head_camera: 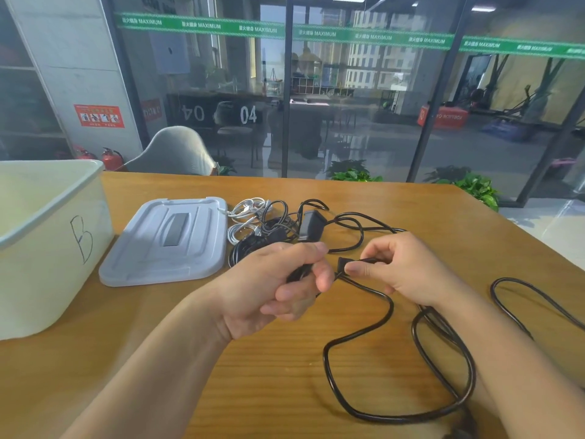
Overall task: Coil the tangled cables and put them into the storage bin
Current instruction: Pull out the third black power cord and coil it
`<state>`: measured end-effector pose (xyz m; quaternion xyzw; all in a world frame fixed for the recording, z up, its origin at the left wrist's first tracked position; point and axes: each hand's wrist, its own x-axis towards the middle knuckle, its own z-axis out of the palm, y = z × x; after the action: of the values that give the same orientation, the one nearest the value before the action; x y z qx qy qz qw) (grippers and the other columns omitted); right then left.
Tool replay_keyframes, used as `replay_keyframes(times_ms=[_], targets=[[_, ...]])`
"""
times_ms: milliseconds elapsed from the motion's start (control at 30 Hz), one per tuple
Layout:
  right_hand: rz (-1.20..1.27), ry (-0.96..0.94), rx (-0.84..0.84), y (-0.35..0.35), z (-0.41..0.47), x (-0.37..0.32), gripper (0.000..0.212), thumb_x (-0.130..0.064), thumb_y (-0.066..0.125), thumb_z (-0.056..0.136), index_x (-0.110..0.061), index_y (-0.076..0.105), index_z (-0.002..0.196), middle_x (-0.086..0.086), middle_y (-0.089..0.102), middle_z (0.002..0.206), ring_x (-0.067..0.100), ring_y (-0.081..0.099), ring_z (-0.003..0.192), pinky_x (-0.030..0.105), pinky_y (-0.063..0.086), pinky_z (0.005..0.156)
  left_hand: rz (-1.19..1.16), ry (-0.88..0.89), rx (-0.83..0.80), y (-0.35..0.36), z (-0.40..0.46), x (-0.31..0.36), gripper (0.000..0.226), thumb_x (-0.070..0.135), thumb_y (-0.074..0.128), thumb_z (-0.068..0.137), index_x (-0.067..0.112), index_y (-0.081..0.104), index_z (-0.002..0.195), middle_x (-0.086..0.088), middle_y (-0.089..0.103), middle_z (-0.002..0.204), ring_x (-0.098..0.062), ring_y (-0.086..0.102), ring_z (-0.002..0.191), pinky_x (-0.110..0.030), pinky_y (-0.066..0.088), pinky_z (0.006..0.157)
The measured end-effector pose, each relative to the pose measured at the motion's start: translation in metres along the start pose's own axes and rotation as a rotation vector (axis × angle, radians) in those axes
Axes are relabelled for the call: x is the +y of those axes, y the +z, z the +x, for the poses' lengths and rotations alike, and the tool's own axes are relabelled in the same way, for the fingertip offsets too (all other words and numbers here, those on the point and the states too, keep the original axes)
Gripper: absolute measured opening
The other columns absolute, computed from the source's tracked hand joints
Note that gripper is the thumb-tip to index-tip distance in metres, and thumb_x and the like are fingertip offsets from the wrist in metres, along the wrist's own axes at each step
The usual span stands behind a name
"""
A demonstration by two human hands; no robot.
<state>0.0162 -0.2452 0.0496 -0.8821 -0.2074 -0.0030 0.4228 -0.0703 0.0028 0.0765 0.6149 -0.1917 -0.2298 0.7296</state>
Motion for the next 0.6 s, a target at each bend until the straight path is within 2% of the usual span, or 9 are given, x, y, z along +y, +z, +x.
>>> replay_keyframes(times_ms=[67, 133, 200, 267, 367, 433, 533, 600], targets=[[-0.013, 0.01, 0.001, -0.004, -0.002, -0.002, 0.046, -0.076, 0.077, 0.064, -0.032, 0.075, 0.078, 0.0, 0.072, 0.072, 0.006, 0.064, 0.061, 0.024, 0.055, 0.052, 0.013, -0.007, -0.017, -0.001, -0.001, 0.0, 0.045, 0.036, 0.045, 0.104, 0.013, 0.067, 0.073, 0.008, 0.032, 0.041, -0.005, 0.026, 0.034, -0.019, 0.031, 0.043], [-0.082, 0.053, 0.0, -0.01, -0.005, -0.002, 0.033, -0.068, 0.075, 0.074, -0.036, 0.075, 0.08, -0.01, 0.073, 0.073, 0.004, 0.066, 0.056, 0.024, 0.053, 0.053, 0.04, -0.014, -0.019, -0.001, -0.001, 0.0, 0.044, 0.037, 0.047, 0.102, 0.011, 0.068, 0.072, 0.006, 0.032, 0.041, -0.007, 0.025, 0.034, -0.019, 0.031, 0.043], [-0.155, 0.1, 0.021, -0.012, -0.007, -0.003, 0.033, -0.064, 0.072, 0.083, -0.032, 0.074, 0.079, -0.015, 0.069, 0.065, 0.007, 0.066, 0.048, 0.028, 0.051, 0.057, 0.079, -0.022, -0.014, 0.001, 0.001, -0.002, 0.045, 0.038, 0.047, 0.102, 0.011, 0.069, 0.073, 0.004, 0.032, 0.041, -0.007, 0.025, 0.034, -0.02, 0.03, 0.044], [-0.231, 0.109, 0.111, -0.006, -0.007, -0.006, 0.042, -0.065, 0.07, 0.086, -0.026, 0.071, 0.072, -0.011, 0.063, 0.055, 0.006, 0.061, 0.043, 0.027, 0.047, 0.055, 0.131, -0.036, 0.001, 0.004, 0.004, -0.007, 0.048, 0.038, 0.047, 0.105, 0.01, 0.071, 0.075, 0.004, 0.034, 0.042, -0.008, 0.025, 0.035, -0.022, 0.029, 0.046], [-0.302, -0.016, 0.328, 0.01, -0.009, -0.016, 0.051, -0.06, 0.071, 0.088, -0.022, 0.059, 0.057, -0.008, 0.05, 0.047, 0.009, 0.047, 0.045, 0.017, 0.033, 0.049, 0.202, -0.061, 0.067, 0.007, 0.009, -0.014, 0.051, 0.036, 0.042, 0.111, 0.007, 0.074, 0.083, 0.003, 0.035, 0.046, -0.011, 0.026, 0.039, -0.023, 0.029, 0.047], [-0.271, -0.122, 0.418, 0.019, -0.014, -0.025, 0.051, -0.05, 0.071, 0.093, -0.022, 0.052, 0.055, -0.009, 0.043, 0.046, 0.011, 0.042, 0.047, 0.017, 0.033, 0.048, 0.222, -0.064, 0.12, 0.007, 0.012, -0.017, 0.051, 0.038, 0.041, 0.111, 0.007, 0.075, 0.089, 0.001, 0.03, 0.051, -0.012, 0.026, 0.042, -0.023, 0.028, 0.048], [-0.195, -0.236, 0.429, 0.029, -0.019, -0.034, 0.043, -0.035, 0.064, 0.101, -0.026, 0.056, 0.06, -0.008, 0.045, 0.048, 0.013, 0.045, 0.048, 0.018, 0.03, 0.048, 0.234, -0.056, 0.197, 0.009, 0.016, -0.024, 0.052, 0.042, 0.041, 0.111, 0.011, 0.077, 0.092, 0.001, 0.026, 0.06, -0.016, 0.021, 0.051, -0.024, 0.024, 0.05], [-0.123, -0.262, 0.367, 0.034, -0.022, -0.039, 0.04, -0.022, 0.056, 0.105, -0.031, 0.059, 0.066, -0.008, 0.048, 0.05, 0.014, 0.051, 0.051, 0.029, 0.039, 0.053, 0.236, -0.053, 0.25, 0.011, 0.021, -0.03, 0.053, 0.045, 0.04, 0.111, 0.013, 0.077, 0.092, 0.0, 0.027, 0.062, -0.018, 0.019, 0.056, -0.022, 0.025, 0.049]])
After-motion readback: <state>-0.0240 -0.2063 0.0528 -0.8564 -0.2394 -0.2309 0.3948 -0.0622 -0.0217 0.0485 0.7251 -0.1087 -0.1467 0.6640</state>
